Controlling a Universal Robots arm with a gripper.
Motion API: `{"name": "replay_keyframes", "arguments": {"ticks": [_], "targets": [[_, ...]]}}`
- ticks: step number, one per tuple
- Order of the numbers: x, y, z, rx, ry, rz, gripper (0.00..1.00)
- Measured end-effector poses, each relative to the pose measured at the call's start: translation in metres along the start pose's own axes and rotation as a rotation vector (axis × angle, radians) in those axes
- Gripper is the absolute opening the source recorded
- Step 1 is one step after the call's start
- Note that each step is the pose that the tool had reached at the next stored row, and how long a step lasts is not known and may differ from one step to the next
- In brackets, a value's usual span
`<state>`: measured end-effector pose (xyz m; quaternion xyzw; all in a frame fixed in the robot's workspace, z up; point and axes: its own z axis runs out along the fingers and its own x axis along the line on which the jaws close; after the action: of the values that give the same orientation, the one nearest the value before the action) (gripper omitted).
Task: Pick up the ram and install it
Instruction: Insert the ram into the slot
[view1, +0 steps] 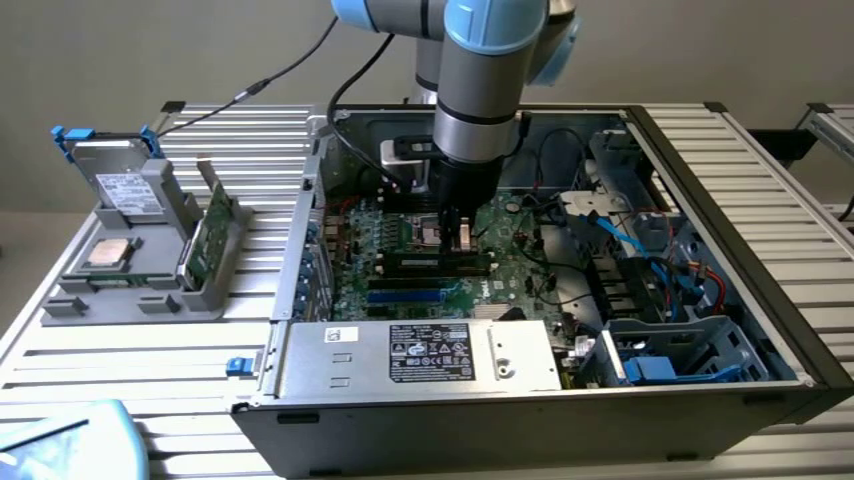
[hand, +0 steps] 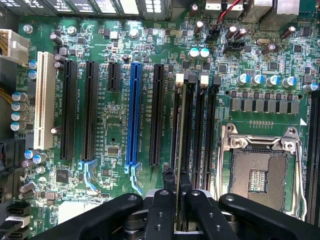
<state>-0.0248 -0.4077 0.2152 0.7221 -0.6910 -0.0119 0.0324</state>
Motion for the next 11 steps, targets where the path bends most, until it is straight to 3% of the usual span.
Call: {"name": "replay_keyframes", "arguments": {"ticks": [11], "targets": [[0.0, 0.0001, -0.0018, 0.0, 0.0, 0.0, 0.14]]}}
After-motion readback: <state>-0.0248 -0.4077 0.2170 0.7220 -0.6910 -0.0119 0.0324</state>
